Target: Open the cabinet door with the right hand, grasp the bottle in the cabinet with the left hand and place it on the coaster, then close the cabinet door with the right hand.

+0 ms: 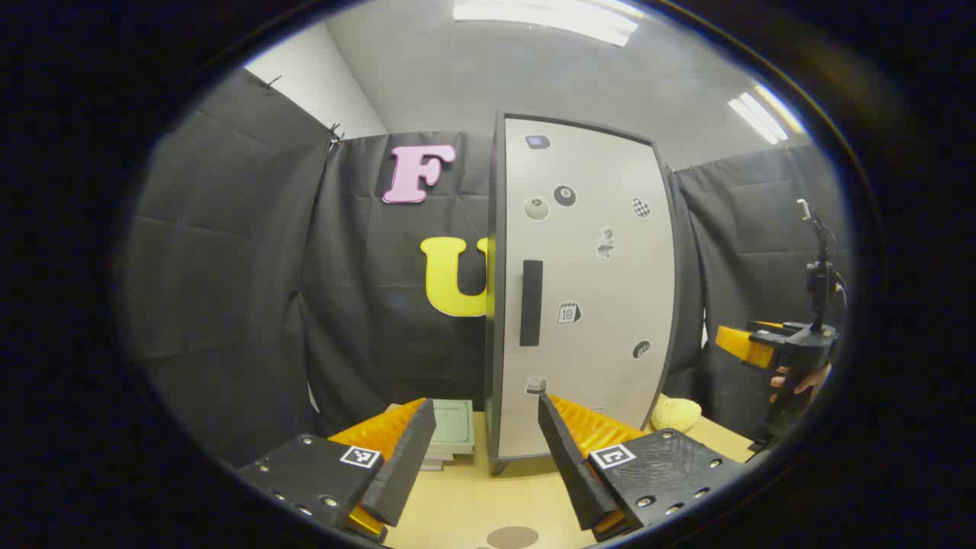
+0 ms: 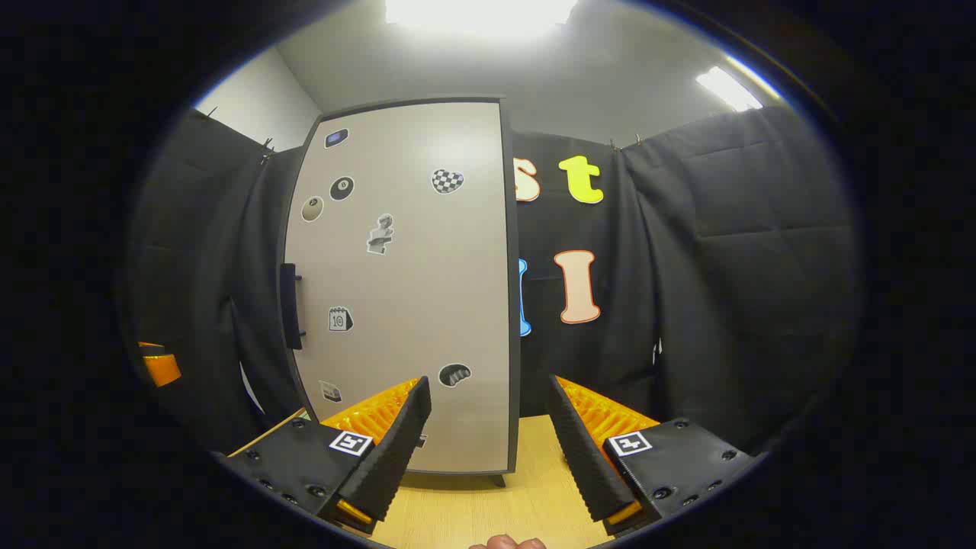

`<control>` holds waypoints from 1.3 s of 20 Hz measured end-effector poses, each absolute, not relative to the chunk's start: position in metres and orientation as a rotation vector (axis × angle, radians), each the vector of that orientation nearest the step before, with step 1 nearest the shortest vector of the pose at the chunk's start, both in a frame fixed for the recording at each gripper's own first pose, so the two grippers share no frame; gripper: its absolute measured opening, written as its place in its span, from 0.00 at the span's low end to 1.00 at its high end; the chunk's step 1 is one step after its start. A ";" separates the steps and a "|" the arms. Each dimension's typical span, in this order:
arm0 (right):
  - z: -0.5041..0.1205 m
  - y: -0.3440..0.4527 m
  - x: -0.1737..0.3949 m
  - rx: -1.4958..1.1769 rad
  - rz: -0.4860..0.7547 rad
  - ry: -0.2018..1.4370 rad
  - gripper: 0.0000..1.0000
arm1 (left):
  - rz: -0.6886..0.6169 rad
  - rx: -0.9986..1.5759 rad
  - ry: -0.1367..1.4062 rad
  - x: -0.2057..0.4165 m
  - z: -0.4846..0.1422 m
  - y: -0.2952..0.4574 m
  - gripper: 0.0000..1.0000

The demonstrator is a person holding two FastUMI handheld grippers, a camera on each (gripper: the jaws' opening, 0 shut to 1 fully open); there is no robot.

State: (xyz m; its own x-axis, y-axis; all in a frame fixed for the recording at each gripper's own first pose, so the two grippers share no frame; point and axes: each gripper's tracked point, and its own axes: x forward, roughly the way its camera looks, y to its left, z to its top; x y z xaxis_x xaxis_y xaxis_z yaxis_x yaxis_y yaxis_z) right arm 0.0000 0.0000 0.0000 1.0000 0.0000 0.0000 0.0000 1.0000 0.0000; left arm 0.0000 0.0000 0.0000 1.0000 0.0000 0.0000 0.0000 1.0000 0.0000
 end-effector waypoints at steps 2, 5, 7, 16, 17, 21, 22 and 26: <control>0.003 0.004 -0.002 0.017 0.007 0.005 0.96 | -0.008 -0.004 -0.009 0.004 0.003 0.002 0.84; 0.003 0.000 -0.004 0.004 -0.010 0.006 0.96 | -0.021 -0.014 -0.014 0.010 0.004 0.002 0.82; 0.002 0.000 -0.006 0.016 -0.009 0.010 0.96 | -0.025 -0.008 -0.010 0.013 0.001 0.001 0.82; 0.004 0.001 -0.007 0.023 -0.012 0.013 0.96 | -0.037 -0.008 0.013 0.026 -0.017 -0.003 0.84; 0.006 0.003 -0.006 0.021 -0.009 0.012 0.96 | -0.034 -0.004 0.015 0.026 -0.019 -0.002 0.84; 0.016 0.017 0.002 0.028 0.016 0.010 0.99 | -0.016 0.006 0.023 0.018 -0.033 0.007 0.82; 0.020 0.022 0.005 0.035 0.025 0.010 0.96 | -0.012 0.010 0.026 0.015 -0.038 0.009 0.84; 0.040 0.051 0.019 0.051 0.084 -0.008 0.97 | 0.016 0.003 0.044 0.005 -0.061 0.019 0.84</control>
State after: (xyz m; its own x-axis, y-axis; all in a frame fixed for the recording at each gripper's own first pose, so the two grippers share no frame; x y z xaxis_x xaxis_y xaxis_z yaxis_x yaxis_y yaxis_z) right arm 0.0193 0.0510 0.0400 0.9965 0.0833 0.0103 -0.0837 0.9952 0.0509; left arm 0.0048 0.0192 -0.0610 0.9989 0.0163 -0.0435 -0.0162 0.9999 0.0034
